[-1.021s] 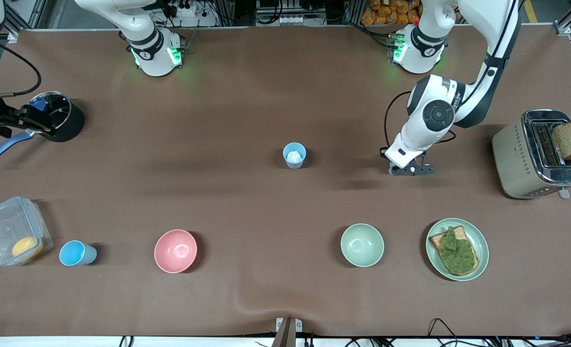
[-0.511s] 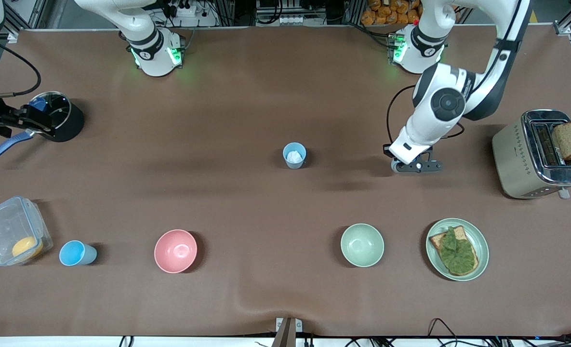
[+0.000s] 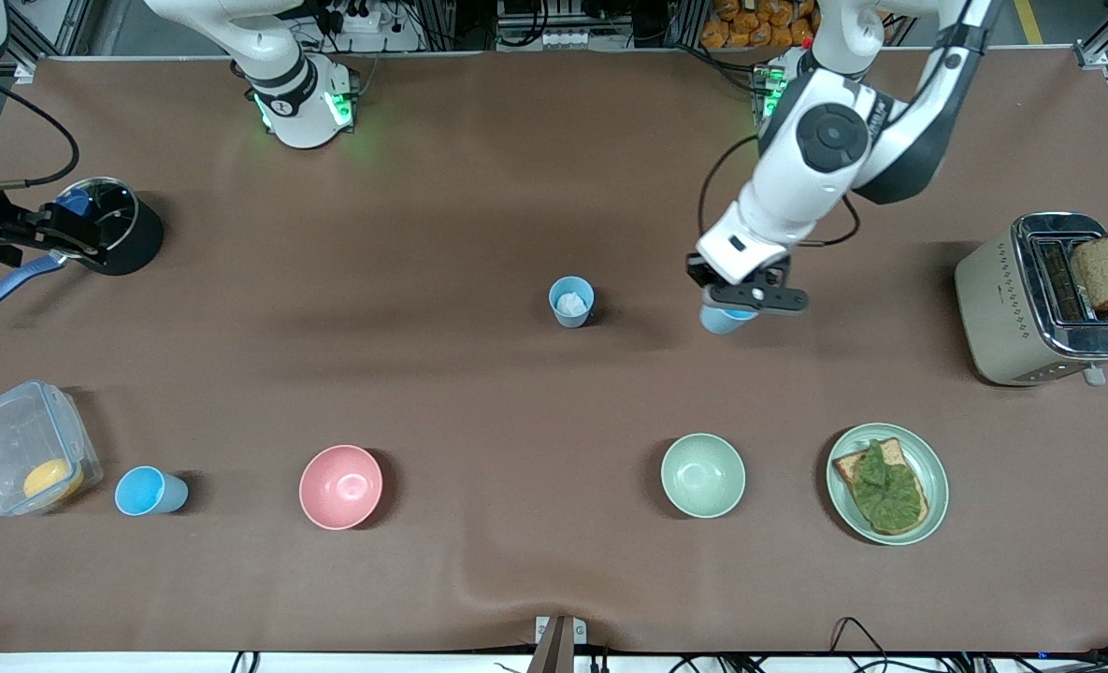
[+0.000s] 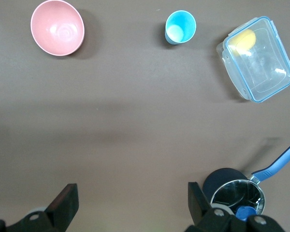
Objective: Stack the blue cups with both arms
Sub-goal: 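Lift the blue cup and carry it above the placed cup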
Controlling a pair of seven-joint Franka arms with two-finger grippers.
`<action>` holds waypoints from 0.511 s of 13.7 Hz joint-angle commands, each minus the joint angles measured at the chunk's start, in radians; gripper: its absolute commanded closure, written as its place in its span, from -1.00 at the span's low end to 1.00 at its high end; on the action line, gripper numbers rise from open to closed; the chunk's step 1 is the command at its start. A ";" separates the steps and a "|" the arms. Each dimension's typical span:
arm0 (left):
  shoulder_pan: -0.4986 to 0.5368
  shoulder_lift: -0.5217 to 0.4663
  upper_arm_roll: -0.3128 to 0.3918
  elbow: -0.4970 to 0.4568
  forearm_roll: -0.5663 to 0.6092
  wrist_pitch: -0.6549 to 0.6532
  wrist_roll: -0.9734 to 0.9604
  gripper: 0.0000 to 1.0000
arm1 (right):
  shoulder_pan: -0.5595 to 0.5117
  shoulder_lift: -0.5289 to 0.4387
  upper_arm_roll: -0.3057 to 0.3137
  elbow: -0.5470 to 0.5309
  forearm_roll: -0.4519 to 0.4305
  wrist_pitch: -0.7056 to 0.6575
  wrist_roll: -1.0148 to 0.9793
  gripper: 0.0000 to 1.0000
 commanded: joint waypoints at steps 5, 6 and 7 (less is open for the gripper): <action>-0.212 0.210 0.033 0.324 0.004 -0.184 -0.258 1.00 | -0.003 0.009 -0.005 0.019 -0.007 -0.014 -0.014 -1.00; -0.255 0.237 0.050 0.355 0.044 -0.196 -0.287 1.00 | -0.005 0.007 -0.006 0.018 -0.007 -0.015 -0.014 -1.00; -0.283 0.262 0.064 0.377 0.055 -0.201 -0.316 1.00 | -0.006 0.007 -0.006 0.018 -0.007 -0.015 -0.014 -1.00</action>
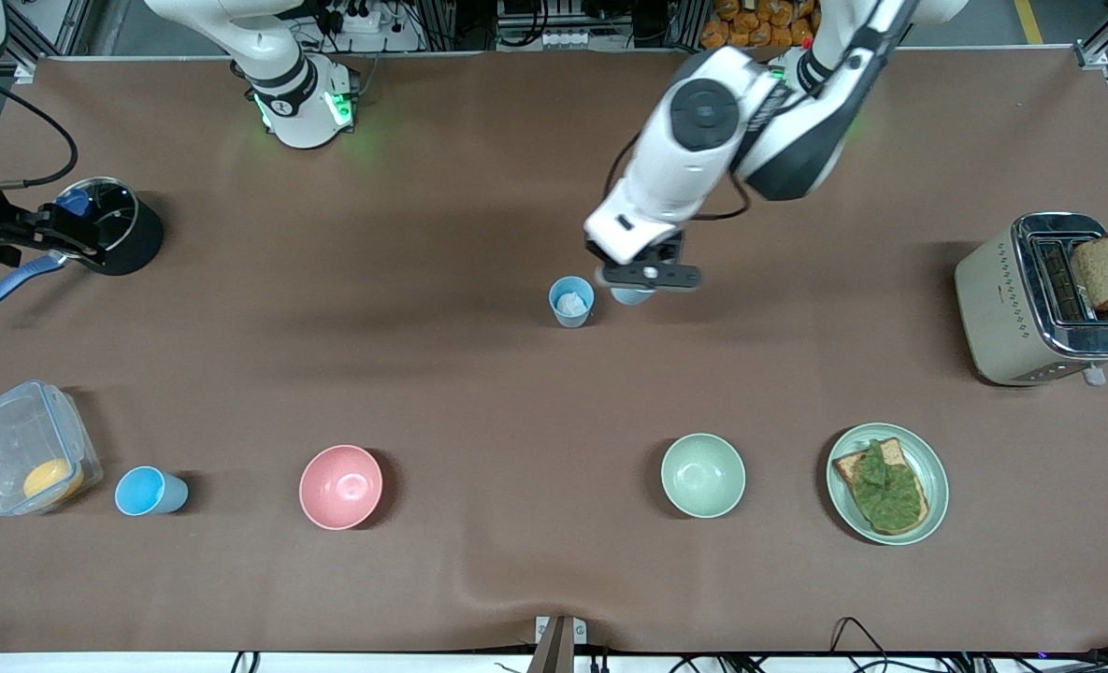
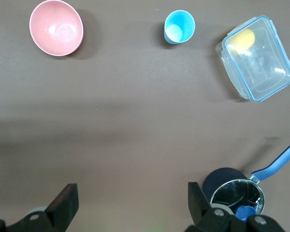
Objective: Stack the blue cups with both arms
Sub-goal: 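Lift the blue cup and carry it above the placed cup, then lower the blue cup into the placed cup and open the left gripper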
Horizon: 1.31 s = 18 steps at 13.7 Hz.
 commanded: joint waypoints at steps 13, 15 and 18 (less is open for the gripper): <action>-0.266 0.223 0.148 0.198 0.034 -0.042 -0.223 1.00 | -0.006 0.007 -0.002 0.018 -0.007 -0.017 -0.012 -1.00; -0.295 0.248 0.185 0.232 0.033 -0.042 -0.223 1.00 | -0.003 0.008 -0.002 0.019 -0.007 -0.014 -0.011 -1.00; -0.295 0.261 0.191 0.239 0.033 -0.032 -0.223 1.00 | -0.007 0.008 -0.002 0.019 -0.007 -0.014 -0.011 -1.00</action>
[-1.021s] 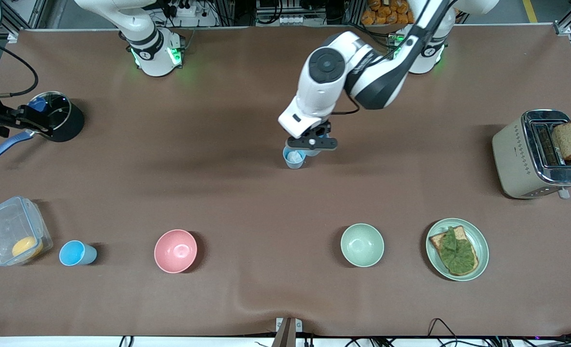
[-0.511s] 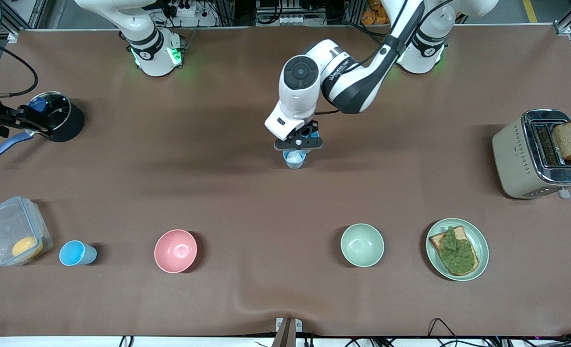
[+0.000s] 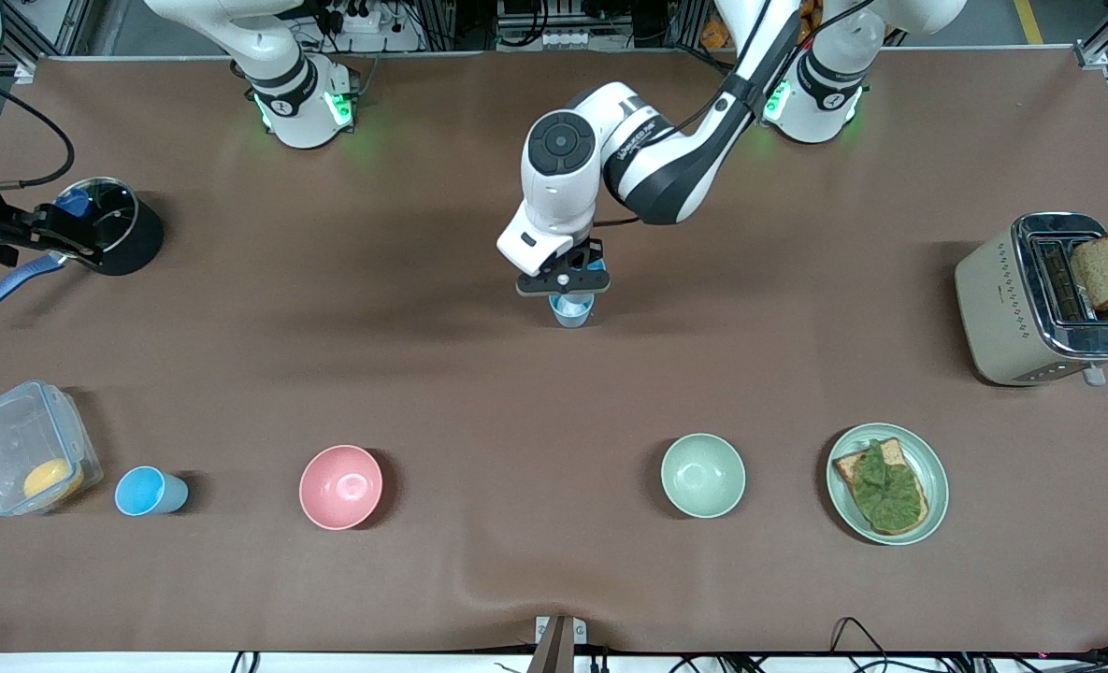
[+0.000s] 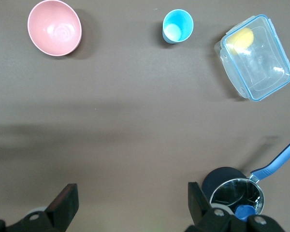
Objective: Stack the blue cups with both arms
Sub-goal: 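Lower the blue cup into the placed cup and open the left gripper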
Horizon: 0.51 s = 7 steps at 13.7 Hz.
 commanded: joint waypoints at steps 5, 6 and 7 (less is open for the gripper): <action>-0.025 0.039 0.024 0.064 0.017 -0.011 -0.027 1.00 | 0.002 0.009 0.002 0.021 -0.004 -0.008 -0.009 -1.00; -0.026 0.043 0.024 0.064 0.017 -0.011 -0.027 1.00 | 0.001 0.009 0.002 0.019 -0.004 -0.009 -0.009 -1.00; -0.028 0.043 0.024 0.064 0.017 -0.011 -0.040 1.00 | -0.004 0.009 0.002 0.019 -0.002 -0.009 -0.009 -1.00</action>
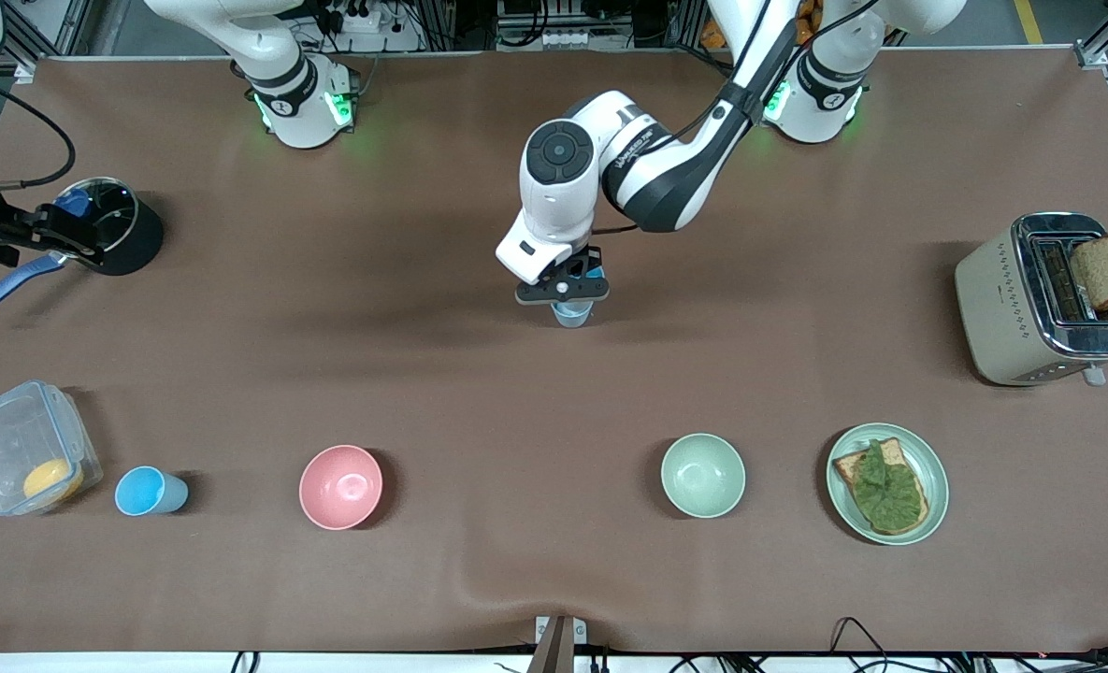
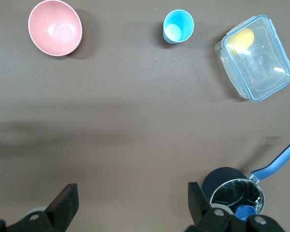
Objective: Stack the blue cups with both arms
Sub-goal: 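Lower the blue cup into the placed cup and open the left gripper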
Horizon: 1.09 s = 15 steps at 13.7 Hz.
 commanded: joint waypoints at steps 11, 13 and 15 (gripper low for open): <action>-0.028 0.036 0.016 0.040 0.018 0.011 -0.052 0.17 | -0.004 0.009 0.000 0.019 -0.002 -0.013 -0.010 -1.00; -0.027 0.034 0.018 0.040 0.018 0.011 -0.052 0.02 | -0.006 0.009 0.000 0.019 -0.002 -0.013 -0.010 -1.00; -0.025 0.025 0.018 0.039 0.023 0.011 -0.048 -0.22 | -0.006 0.009 0.000 0.018 -0.002 -0.015 -0.010 -1.00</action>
